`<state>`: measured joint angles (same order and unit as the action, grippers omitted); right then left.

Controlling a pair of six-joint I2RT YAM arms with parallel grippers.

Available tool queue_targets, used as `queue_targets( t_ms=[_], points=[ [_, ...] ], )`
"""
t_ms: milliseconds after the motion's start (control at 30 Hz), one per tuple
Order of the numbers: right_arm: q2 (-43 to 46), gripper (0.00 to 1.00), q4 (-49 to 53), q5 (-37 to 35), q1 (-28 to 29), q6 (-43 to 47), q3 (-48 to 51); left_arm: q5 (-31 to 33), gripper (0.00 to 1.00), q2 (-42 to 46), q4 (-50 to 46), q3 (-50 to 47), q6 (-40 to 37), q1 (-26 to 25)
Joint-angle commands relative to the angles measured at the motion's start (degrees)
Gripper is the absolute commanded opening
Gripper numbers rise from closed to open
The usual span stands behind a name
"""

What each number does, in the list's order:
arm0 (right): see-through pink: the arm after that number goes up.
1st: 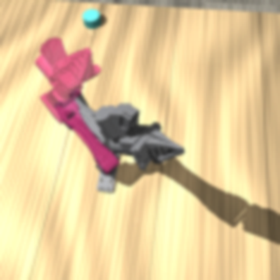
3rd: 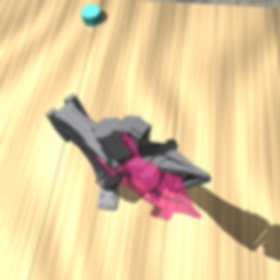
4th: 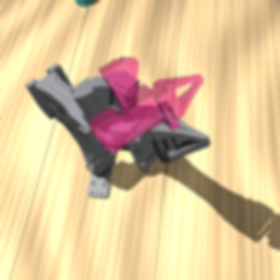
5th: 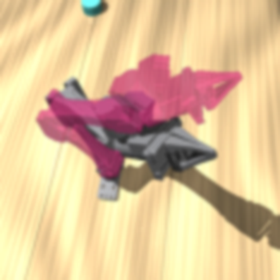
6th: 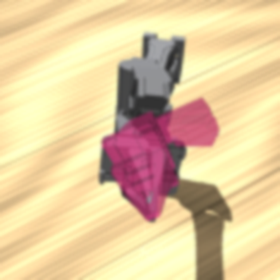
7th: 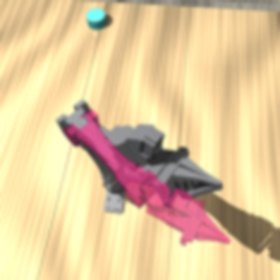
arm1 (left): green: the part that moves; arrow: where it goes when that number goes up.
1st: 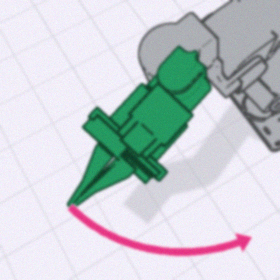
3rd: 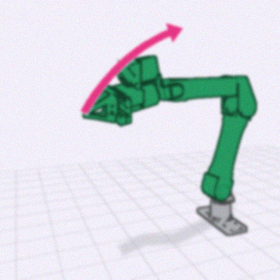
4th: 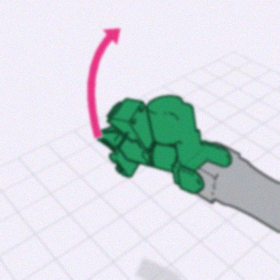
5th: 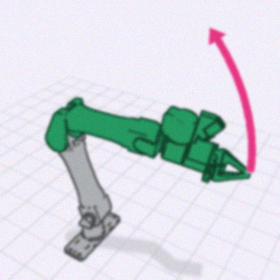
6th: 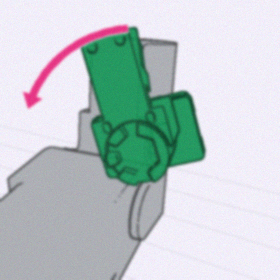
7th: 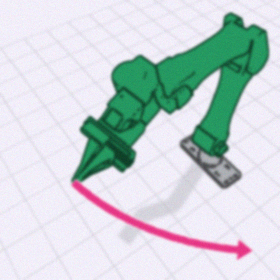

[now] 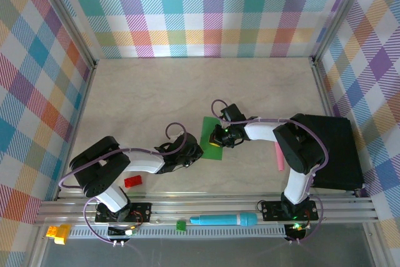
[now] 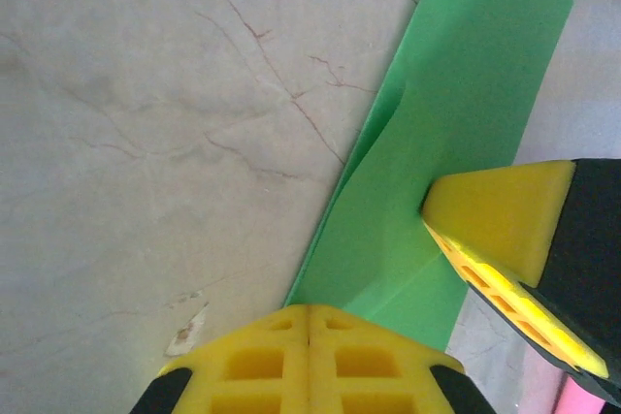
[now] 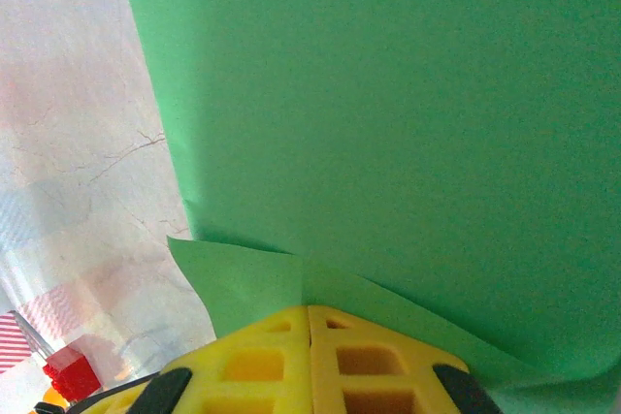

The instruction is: Fold a paper plane with a square sheet of paper (pick it up from the middle)

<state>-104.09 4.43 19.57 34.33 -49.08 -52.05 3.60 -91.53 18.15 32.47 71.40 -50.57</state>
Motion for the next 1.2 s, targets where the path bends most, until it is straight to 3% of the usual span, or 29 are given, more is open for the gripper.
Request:
queue_targets(
  t_ms=[0, 467, 867, 1167],
  points=[
    [-4.15, 0.06, 7.95, -9.33, -1.20, -0.24, 3.54, 1.79, 0.00, 1.90, -2.27, -0.40, 0.27, -0.45],
    [-3.87, 0.06, 7.24, -7.45, -1.19, 1.35, 1.69, -2.02, 0.00, -0.10, -0.10, 2.82, -3.28, -0.41],
    [-1.66, 0.07, 6.61, -4.28, -1.37, 6.34, -2.06, -0.57, 0.00, -4.09, -4.19, 1.39, 1.32, -0.32],
    [4.86, 0.13, 10.02, -3.60, -0.43, 11.40, -6.06, -1.02, 0.00, -4.61, -6.76, 2.59, 2.04, -0.32]
  ],
)
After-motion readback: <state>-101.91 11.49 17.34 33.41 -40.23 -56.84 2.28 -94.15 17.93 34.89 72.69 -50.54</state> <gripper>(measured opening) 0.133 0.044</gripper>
